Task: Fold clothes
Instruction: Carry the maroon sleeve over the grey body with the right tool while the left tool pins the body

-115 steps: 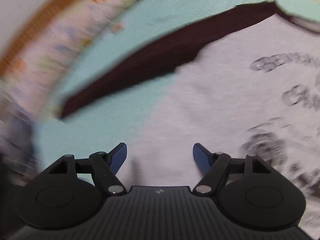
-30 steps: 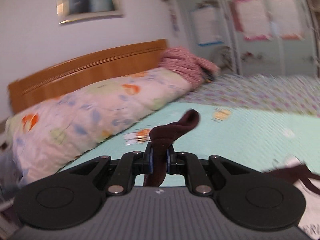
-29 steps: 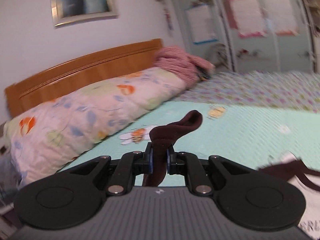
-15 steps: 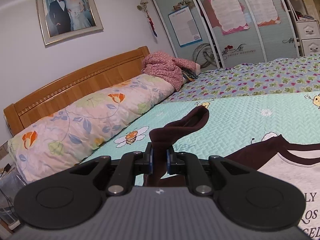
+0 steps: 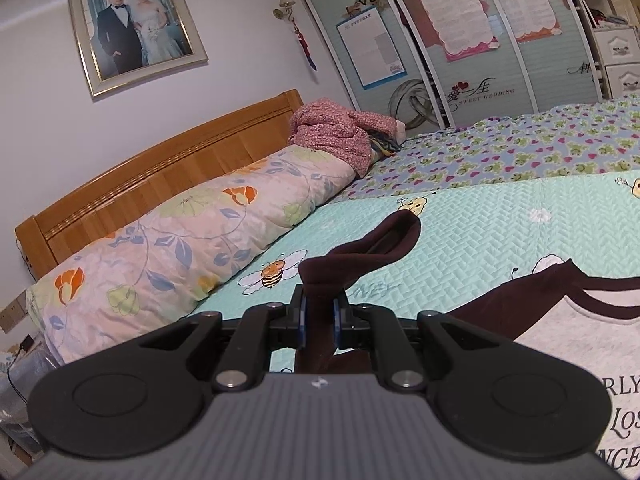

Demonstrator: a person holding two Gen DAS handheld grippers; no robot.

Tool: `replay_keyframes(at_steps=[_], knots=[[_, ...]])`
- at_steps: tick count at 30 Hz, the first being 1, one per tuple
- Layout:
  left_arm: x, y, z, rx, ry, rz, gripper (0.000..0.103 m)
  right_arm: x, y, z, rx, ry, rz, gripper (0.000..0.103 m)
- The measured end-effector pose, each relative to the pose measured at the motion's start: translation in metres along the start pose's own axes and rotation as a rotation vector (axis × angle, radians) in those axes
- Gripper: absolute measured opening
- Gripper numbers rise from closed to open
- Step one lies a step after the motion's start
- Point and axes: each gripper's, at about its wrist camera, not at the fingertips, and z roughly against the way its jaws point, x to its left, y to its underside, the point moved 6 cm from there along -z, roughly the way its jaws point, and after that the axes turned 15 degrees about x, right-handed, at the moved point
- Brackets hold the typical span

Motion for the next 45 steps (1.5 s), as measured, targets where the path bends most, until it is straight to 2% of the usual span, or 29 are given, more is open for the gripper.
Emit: replay_keyframes(at_steps=[2,4,5,7,11,18,22,26,32,37,42,45], knots=[[-0.002,-0.003,-0.002,0.019,0.017,-0.007,0.036,-0.005,0.000,-0.004,0.011,-0.020,-0.038,0.014],[-0.006,-0.004,-0.003,0.025,0.034,-0.020,0.040,-0.010,-0.001,-0.009,0.026,-0.023,-0.065,0.014],[-0.007,-0.004,-0.003,0.017,0.012,-0.028,0.034,-0.013,-0.001,-0.012,0.033,-0.016,-0.073,0.014],[-0.010,-0.001,-0.001,-0.025,-0.088,-0.049,0.012,-0.013,-0.003,-0.013,0.030,-0.006,-0.078,0.014],[-0.033,0.011,-0.002,-0.104,-0.254,-0.176,0.009,-0.006,-0.010,-0.005,-0.010,0.003,-0.056,0.014],[-0.075,0.014,0.007,-0.159,-0.368,-0.308,0.009,-0.015,-0.036,0.058,-0.181,0.027,-0.024,0.014],[-0.101,0.017,0.007,-0.166,-0.448,-0.408,0.009,-0.039,-0.047,0.106,-0.274,0.085,-0.036,0.014],[-0.131,0.027,0.004,-0.168,-0.520,-0.557,0.009,-0.071,-0.042,0.155,-0.346,0.143,-0.063,0.014],[-0.166,0.047,-0.023,-0.086,-0.616,-0.804,0.009,-0.118,-0.005,0.202,-0.413,0.248,-0.134,0.014],[-0.168,0.054,-0.055,0.034,-0.711,-0.943,0.009,-0.158,0.027,0.241,-0.467,0.336,-0.195,0.014],[-0.156,0.056,-0.089,0.156,-0.763,-0.976,0.009,-0.197,0.060,0.281,-0.522,0.425,-0.255,0.014],[-0.150,0.057,-0.102,0.207,-0.763,-0.963,0.012,-0.216,0.074,0.279,-0.491,0.444,-0.297,0.014]])
